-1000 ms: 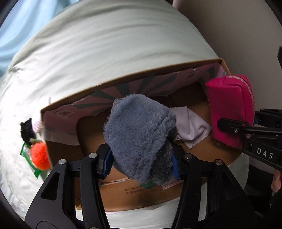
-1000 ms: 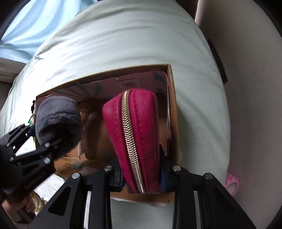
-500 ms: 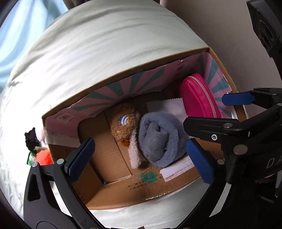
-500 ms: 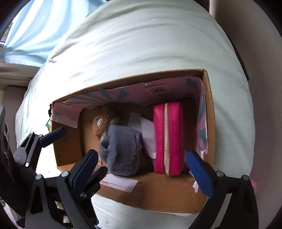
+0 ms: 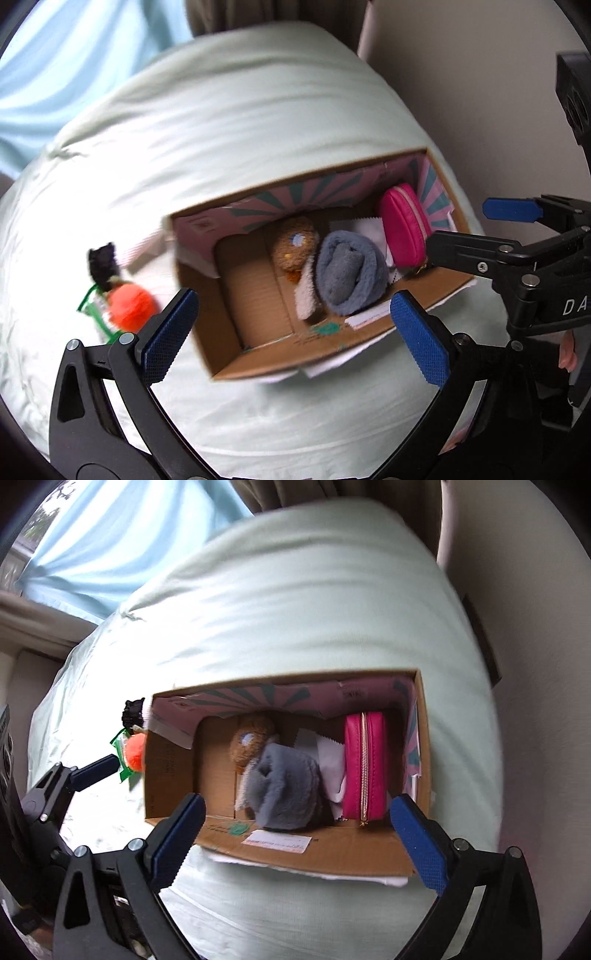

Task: Organize soft objects
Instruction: 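Lift both tools up and away from the box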

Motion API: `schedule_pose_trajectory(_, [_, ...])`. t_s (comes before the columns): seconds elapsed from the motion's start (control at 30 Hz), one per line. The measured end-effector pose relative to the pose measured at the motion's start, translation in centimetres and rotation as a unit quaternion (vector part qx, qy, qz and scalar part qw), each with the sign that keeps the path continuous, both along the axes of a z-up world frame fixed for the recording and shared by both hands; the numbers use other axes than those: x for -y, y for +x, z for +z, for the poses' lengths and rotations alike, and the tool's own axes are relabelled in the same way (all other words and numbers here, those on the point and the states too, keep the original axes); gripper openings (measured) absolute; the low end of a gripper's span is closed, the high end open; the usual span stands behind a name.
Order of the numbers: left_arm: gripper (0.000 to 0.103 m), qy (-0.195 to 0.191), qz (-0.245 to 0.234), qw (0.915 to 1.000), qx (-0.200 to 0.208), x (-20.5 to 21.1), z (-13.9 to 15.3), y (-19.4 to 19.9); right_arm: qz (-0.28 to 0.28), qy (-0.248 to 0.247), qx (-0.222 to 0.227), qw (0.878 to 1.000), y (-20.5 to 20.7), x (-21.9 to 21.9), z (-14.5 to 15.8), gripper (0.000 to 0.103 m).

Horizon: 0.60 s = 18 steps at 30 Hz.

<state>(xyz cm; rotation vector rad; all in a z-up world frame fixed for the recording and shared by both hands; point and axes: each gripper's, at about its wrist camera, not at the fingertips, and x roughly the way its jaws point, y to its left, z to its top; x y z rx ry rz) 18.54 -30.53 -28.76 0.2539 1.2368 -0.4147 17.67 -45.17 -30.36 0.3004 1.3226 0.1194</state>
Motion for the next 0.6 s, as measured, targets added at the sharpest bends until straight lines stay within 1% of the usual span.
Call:
schedule_pose_trajectory(0.13, [0.103, -0.017, 0.029, 0.9989, 0.034, -3.7, 3.9, -1.4, 0.017, -0.023, 0.036, 0.999, -1.5, -2.3, 3.9, 0.1])
schedule_pose_trajectory(0.3, [0.103, -0.037, 0.073, 0.9941, 0.07, -9.7, 8.4, -3.5, 0.032, -0.04, 0.079, 0.996, -3.8, -6.4, 8.5, 0.1])
schedule_pose_trajectory(0.47, [0.103, -0.043, 0.11, 0.9875, 0.105, -16.5, 12.4, -6.0, 0.032, -0.049, 0.124, 0.991, -6.3, -10.9, 12.7, 0.1])
schedule_pose_trajectory(0.6, [0.103, -0.041, 0.134, 0.9815, 0.131, -22.3, 15.0, -8.0, 0.036, -0.057, 0.159, 0.985, -8.5, -15.7, 15.7, 0.1])
